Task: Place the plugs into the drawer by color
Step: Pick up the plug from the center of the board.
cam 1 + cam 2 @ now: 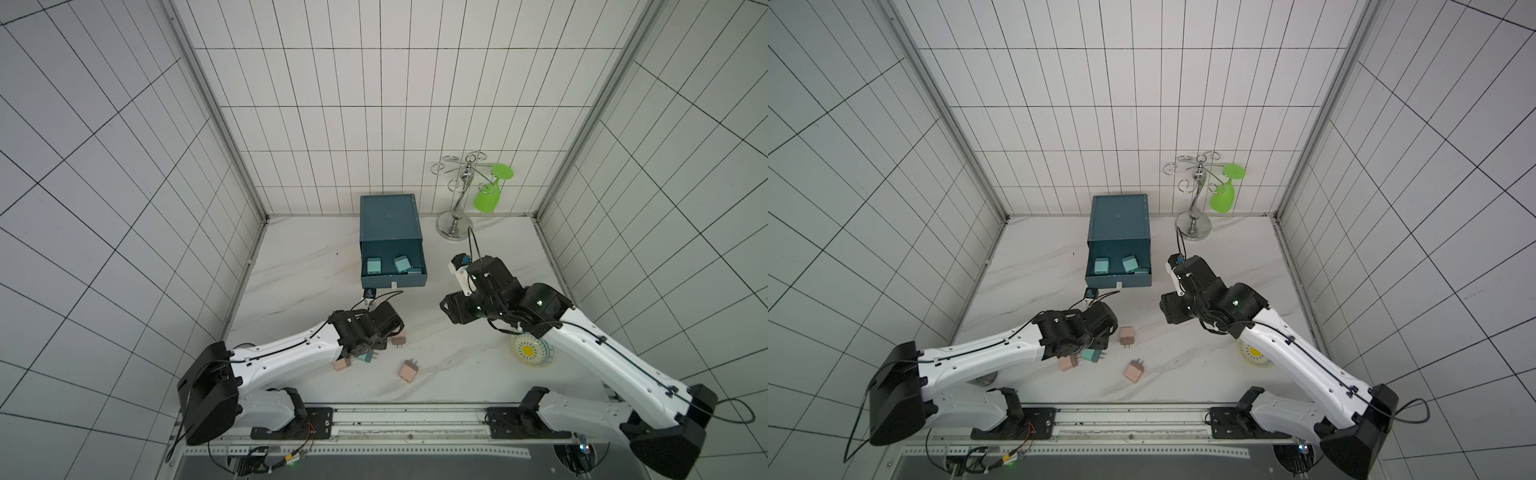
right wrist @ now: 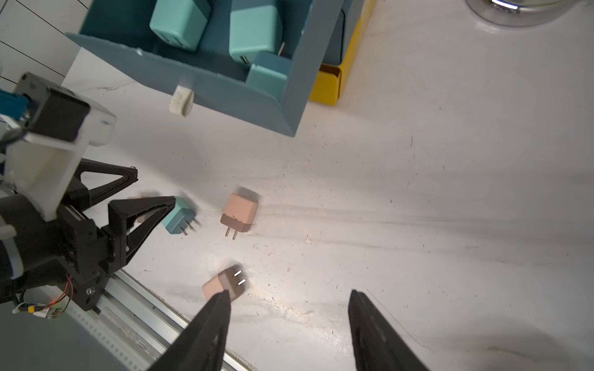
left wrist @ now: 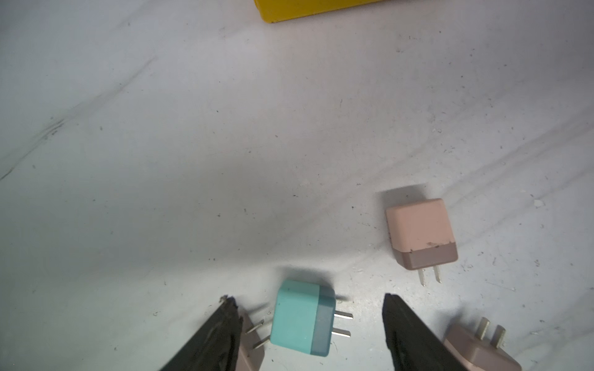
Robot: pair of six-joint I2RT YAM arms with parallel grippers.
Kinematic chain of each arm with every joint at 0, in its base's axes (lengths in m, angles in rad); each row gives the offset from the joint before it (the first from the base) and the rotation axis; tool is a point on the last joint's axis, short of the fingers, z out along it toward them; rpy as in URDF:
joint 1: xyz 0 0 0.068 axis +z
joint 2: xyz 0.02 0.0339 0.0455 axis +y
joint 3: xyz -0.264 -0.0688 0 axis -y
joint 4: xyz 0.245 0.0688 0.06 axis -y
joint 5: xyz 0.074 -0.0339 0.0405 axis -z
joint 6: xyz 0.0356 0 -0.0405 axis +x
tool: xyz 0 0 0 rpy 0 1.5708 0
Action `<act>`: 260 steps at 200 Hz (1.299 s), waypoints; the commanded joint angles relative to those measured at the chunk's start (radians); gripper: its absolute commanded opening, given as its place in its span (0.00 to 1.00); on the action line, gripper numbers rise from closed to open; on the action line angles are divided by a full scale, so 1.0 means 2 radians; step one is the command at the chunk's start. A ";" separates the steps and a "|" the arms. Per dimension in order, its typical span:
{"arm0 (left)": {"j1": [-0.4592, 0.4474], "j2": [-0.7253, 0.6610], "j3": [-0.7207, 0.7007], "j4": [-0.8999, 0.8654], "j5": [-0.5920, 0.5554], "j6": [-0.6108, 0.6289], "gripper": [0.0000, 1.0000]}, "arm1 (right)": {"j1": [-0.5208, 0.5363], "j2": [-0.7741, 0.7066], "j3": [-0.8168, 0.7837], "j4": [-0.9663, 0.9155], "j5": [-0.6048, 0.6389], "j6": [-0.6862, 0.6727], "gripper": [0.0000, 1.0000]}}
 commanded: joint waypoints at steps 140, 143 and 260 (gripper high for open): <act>-0.063 -0.042 -0.130 0.112 0.086 -0.111 0.81 | -0.001 -0.093 -0.162 0.121 0.037 0.018 0.67; -0.060 -0.040 -0.132 0.116 0.088 -0.110 0.83 | -0.001 -0.095 -0.162 0.121 0.039 0.018 0.67; -0.001 0.066 -0.115 0.179 0.067 -0.069 0.83 | -0.002 -0.122 -0.174 0.117 0.063 0.018 0.68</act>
